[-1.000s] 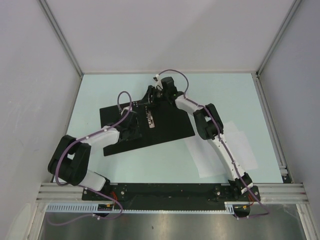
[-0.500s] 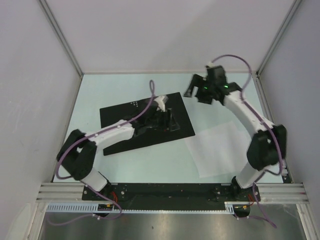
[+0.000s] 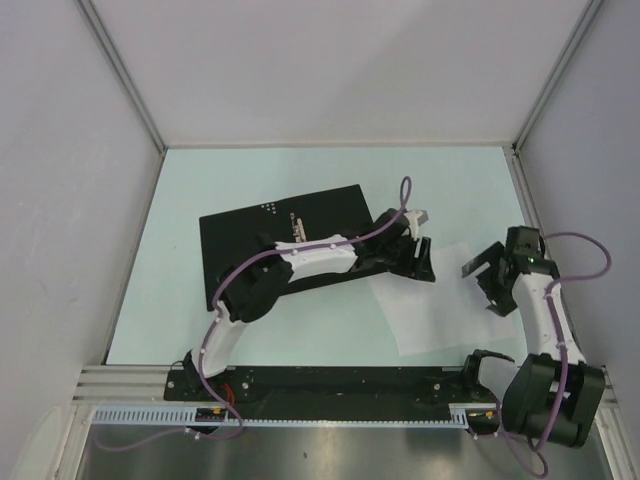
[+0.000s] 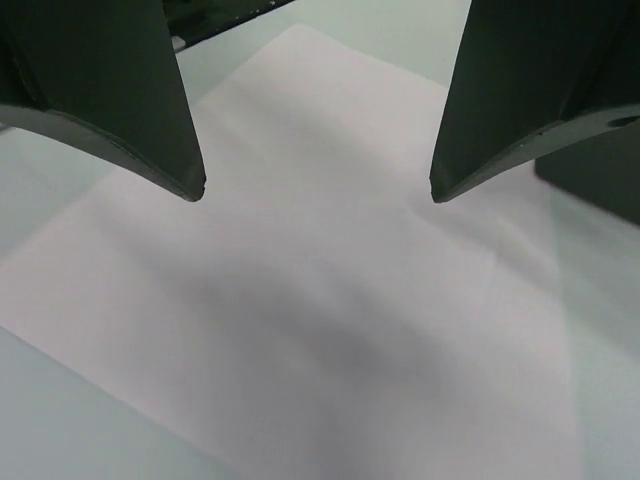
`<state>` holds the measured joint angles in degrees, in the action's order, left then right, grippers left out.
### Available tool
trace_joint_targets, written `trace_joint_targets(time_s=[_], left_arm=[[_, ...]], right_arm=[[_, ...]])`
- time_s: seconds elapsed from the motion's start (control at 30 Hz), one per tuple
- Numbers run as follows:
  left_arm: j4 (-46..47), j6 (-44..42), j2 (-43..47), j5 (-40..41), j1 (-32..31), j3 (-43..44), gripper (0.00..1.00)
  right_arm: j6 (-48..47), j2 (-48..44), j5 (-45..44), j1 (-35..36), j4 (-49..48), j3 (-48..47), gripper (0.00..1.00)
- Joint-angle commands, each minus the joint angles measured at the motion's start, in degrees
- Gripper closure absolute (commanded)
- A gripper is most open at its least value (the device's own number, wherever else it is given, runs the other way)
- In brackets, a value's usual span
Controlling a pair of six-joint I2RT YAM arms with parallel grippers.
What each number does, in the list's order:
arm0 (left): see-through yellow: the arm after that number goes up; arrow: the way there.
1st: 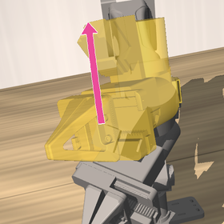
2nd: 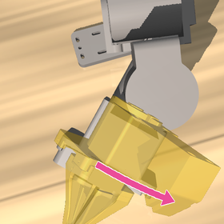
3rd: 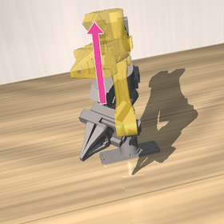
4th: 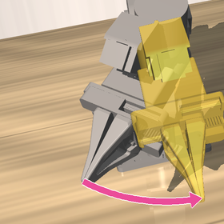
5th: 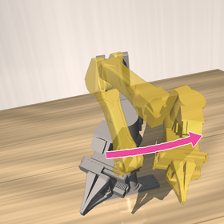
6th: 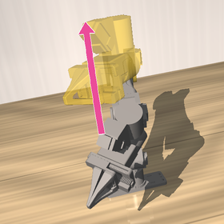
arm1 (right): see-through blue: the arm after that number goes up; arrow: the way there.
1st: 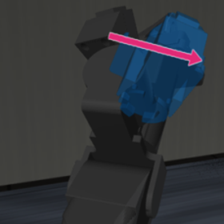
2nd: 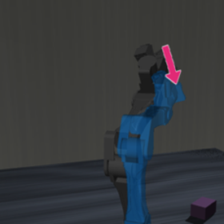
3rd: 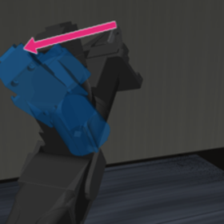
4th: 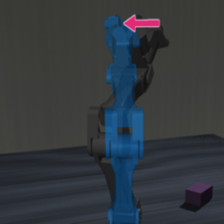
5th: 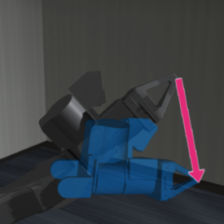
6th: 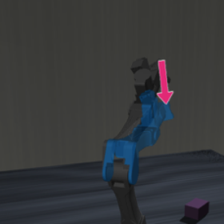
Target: Put the files into the folder
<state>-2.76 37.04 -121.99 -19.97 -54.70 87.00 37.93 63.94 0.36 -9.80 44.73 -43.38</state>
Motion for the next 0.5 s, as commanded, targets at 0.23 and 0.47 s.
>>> trace_joint_targets(time_s=[0.23,0.47], left_arm=[[-3.2,7.3,-11.9,1.2,-3.6,12.1,0.37],[-7.9,10.8,-15.4,4.5,-3.4,14.9,0.36]], right_arm=[[6.5,-13.5,-5.6,-18.0,7.5,8.6,0.00],[7.4,-11.6,-4.8,-22.8,4.1,11.2,0.00]])
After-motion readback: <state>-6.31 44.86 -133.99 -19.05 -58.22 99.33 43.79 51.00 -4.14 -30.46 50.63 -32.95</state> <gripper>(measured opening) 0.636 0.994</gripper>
